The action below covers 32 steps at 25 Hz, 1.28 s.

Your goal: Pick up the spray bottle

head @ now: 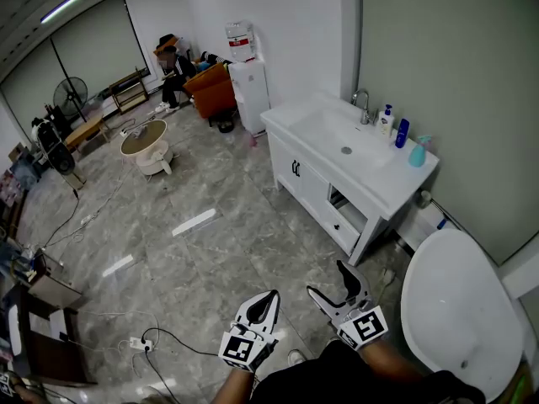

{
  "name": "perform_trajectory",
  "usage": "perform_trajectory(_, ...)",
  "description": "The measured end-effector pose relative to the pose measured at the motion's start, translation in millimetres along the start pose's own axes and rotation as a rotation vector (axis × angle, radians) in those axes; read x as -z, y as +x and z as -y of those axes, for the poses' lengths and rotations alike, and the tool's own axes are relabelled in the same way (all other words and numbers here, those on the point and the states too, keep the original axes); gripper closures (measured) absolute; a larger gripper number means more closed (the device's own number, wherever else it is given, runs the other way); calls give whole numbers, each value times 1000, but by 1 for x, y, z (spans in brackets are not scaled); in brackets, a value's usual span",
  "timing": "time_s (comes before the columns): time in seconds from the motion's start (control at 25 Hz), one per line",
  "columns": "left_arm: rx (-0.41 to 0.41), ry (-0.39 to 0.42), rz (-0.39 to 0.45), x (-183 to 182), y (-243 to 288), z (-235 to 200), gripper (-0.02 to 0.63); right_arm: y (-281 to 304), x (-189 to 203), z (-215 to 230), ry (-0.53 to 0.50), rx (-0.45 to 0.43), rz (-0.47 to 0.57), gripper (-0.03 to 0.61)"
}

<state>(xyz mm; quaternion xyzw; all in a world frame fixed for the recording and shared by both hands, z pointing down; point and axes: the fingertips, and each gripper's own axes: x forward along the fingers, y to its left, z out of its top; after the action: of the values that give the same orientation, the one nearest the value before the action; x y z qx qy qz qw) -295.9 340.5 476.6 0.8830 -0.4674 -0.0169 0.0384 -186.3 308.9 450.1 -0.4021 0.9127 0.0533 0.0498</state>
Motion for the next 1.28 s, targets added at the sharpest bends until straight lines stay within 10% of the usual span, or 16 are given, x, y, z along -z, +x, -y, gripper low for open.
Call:
perform_trajectory(0.48,-4,-9,4,1,40,-25,618,23,11,51,-10,117,17,-14)
perform_trajectory(1.28,17,21,-34,-2,230,-82,618,111,50,228,-10,147,-25,-14)
